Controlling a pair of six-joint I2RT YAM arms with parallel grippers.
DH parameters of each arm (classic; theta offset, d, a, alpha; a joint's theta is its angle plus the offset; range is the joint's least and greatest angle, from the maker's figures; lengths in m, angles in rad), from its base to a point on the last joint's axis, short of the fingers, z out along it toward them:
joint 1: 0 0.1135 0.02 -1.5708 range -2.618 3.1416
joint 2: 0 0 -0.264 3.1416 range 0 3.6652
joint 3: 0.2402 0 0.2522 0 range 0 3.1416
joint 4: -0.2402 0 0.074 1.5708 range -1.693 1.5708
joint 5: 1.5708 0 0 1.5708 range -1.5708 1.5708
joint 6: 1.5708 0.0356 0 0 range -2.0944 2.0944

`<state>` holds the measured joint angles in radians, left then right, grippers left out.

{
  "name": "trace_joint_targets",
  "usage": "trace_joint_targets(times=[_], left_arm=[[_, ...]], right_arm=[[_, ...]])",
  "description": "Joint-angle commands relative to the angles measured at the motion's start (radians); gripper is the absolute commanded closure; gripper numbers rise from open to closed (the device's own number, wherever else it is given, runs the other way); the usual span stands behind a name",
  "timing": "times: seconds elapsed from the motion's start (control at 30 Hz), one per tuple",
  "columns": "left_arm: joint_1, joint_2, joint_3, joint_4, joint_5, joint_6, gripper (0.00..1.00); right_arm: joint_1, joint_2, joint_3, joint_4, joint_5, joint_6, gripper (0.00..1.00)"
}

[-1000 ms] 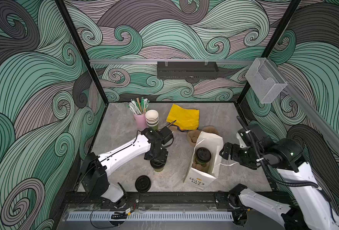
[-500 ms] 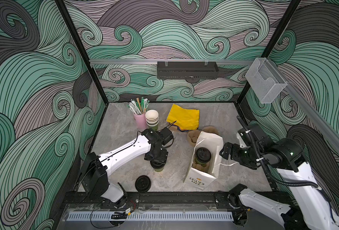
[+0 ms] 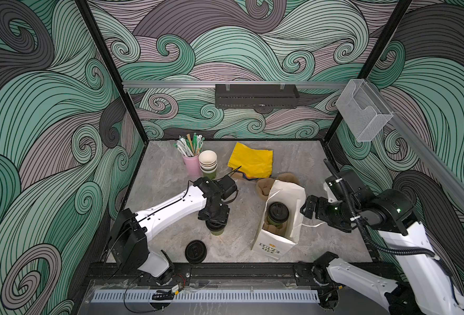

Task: Pack a coffee takeout order
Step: Pick up the coffee cup from the bottom-center of the table.

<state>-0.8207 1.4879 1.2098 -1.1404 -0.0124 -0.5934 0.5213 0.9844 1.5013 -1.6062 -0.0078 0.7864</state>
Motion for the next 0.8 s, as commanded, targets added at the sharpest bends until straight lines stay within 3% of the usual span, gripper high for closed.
trace_joint_targets(times=[0.0,0.47,0.77], left_arm=[[-0.005,0.015,-0.031,0.004,-0.035,0.017,0.33],[-0.004,-0.111,0.064,-0.145,-0.071,0.035,0.42],[-0.005,-0.224,0.128,-0.197,0.014,0.071,0.43]], right_arm=[[-0.006,-0.010,-0.016,-0.054,-0.001,0.016,0.02],[-0.009,0.016,-0.016,-0.052,-0.065,-0.025,0.06],[-0.009,0.068,0.023,-0.048,-0.153,-0.113,0.12]])
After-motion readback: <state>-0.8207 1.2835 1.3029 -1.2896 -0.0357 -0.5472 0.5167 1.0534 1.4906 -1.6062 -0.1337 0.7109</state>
